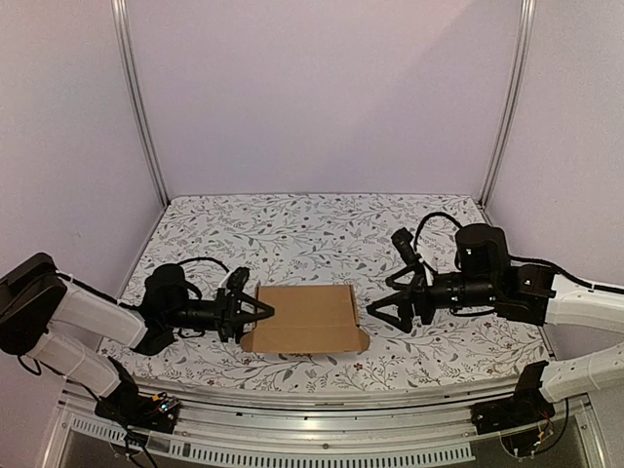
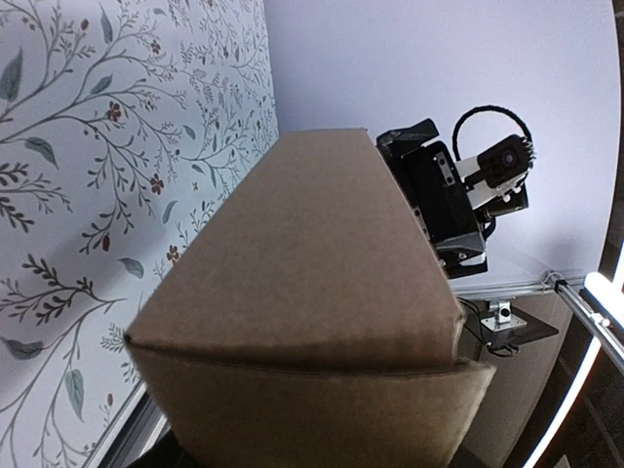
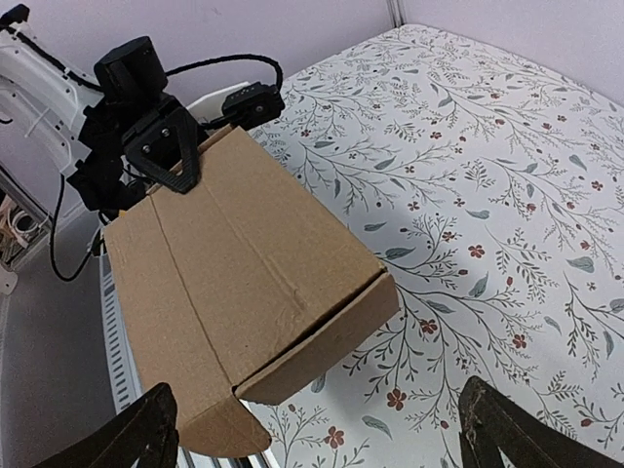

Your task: Fold the paper box

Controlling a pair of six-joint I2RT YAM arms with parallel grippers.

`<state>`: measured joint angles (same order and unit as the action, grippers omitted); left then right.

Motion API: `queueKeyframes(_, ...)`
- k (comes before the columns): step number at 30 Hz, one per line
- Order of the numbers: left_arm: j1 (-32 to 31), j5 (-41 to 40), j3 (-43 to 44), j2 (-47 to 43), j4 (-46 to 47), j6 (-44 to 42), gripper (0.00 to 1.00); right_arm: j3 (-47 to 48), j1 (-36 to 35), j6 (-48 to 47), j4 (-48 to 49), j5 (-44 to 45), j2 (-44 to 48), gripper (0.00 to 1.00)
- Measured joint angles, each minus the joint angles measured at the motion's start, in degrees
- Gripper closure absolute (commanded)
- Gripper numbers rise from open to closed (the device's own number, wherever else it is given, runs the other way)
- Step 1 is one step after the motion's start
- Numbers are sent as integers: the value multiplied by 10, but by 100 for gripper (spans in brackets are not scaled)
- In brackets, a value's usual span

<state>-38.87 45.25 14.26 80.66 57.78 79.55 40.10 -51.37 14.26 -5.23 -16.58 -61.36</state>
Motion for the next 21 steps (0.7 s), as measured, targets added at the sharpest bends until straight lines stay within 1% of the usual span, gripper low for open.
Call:
queueKeyframes(3, 14, 34, 0, -15, -9, 10, 81, 0, -7, -61, -17, 3, 24, 1)
queueKeyframes(5, 26, 57, 0, -27, -13, 20, 89, 2, -22, -108, -28, 15, 41, 1)
queueKeyframes(7, 37, 74, 0, -40, -16, 28, 98, 18, -46, -160, -46, 32, 52, 1)
queueKeyframes(8, 43, 84, 0, -47, -16, 32, 100, 28, -61, -190, -52, 46, 54, 1)
queueKeyframes(12, 61, 117, 3, -69, -29, 45, 100, 52, -137, -299, -55, 125, 56, 1)
queueKeyframes(15, 70, 142, 4, -77, -32, 52, 100, 49, -213, -411, -52, 208, 55, 1)
queueKeyframes(18, 73, 163, 4, -85, -34, 59, 100, 33, -262, -514, -37, 277, 56, 1)
queueKeyframes(21, 75, 178, 4, -100, -37, 62, 100, 19, -291, -603, -24, 342, 55, 1)
